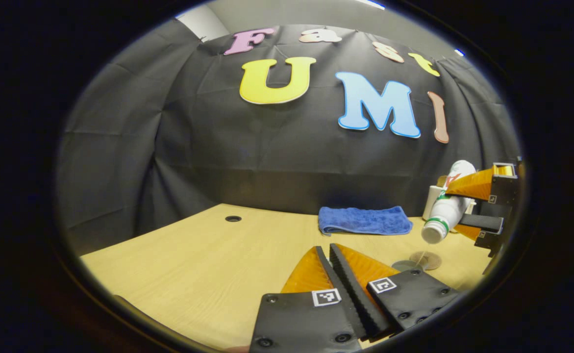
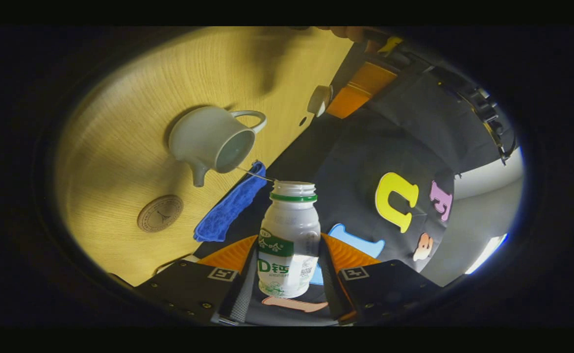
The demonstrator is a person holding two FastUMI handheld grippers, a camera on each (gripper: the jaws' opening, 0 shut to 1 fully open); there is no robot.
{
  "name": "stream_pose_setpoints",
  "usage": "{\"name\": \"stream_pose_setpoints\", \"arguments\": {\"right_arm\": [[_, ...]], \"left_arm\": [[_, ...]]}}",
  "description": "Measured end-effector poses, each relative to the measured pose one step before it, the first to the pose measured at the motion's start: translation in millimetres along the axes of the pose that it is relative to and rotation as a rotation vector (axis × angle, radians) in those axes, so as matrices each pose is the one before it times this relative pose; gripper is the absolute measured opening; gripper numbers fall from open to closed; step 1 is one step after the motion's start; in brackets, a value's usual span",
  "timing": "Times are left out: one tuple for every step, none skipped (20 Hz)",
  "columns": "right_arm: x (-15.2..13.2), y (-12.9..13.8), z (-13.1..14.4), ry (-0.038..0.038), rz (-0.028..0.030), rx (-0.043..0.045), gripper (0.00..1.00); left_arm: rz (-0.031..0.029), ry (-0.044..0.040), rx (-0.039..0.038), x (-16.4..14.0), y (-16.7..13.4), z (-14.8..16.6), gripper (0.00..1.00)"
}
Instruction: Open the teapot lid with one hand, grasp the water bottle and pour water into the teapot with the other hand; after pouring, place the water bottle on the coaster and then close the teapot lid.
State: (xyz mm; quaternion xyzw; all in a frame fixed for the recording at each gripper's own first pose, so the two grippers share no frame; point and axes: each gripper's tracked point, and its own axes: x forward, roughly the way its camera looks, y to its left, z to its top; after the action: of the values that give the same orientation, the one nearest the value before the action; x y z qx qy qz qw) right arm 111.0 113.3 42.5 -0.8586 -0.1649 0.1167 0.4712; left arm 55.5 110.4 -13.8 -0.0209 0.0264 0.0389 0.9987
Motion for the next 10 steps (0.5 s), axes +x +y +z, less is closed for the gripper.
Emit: {"name": "stream_pose_setpoints", "arguments": {"right_arm": [[-0.11, 0.26, 0.55, -0.00175, -0.00169, 0.00009, 0.62], [0.41, -0.20, -0.46, -0.00060, -0.00211, -0.00122, 0.62], [-0.24, -0.68, 0.60, -0.00187, -0.00374, -0.00192, 0.62], [-0.49, -0.98, 0.76, -0.00467, -0.00666, -0.00096, 0.62], [-1.04, 0.52, 2.03, -0.00206, -0.00362, -0.00391, 0.62], [-0.49, -0.77, 0.15, -0.00199, -0.00532, 0.00017, 0.62], [0.06, -0.07, 0.07, -0.00015, -0.00064, -0.00012, 0.62], [-0.05, -0.05, -0.30, -0.00039, -0.00118, -0.00164, 0.62], [-0.20, -0.69, 0.89, -0.00073, 0.00027, 0.00283, 0.62], [-0.69, 1.17, 0.39, -0.00299, 0.00267, 0.01574, 0.62]], "left_arm": [[0.00012, 0.00023, -0.00014, 0.37, 0.25, -0.76, 0.08], [-0.00051, -0.00009, -0.00007, 0.15, -0.32, 0.46, 0.08], [0.00078, -0.00004, 0.00011, 0.69, -0.31, -0.29, 0.08], [-0.00006, 0.00032, 0.00024, 0.05, 0.25, 0.11, 0.08], [-0.00018, 0.00079, -0.00035, -0.08, -0.12, -0.98, 0.08], [0.00034, 0.00000, 0.00039, -0.84, -0.11, 1.18, 0.08], [0.00007, -0.00001, -0.00020, 0.79, 0.49, -1.01, 0.08], [-0.00055, 0.00034, -0.00044, -0.07, -0.22, 0.26, 0.08], [0.00028, -0.00016, 0.00008, -0.14, 0.19, -0.20, 0.08], [0.00039, -0.00044, 0.00029, -0.94, 0.61, 0.74, 0.08]]}}
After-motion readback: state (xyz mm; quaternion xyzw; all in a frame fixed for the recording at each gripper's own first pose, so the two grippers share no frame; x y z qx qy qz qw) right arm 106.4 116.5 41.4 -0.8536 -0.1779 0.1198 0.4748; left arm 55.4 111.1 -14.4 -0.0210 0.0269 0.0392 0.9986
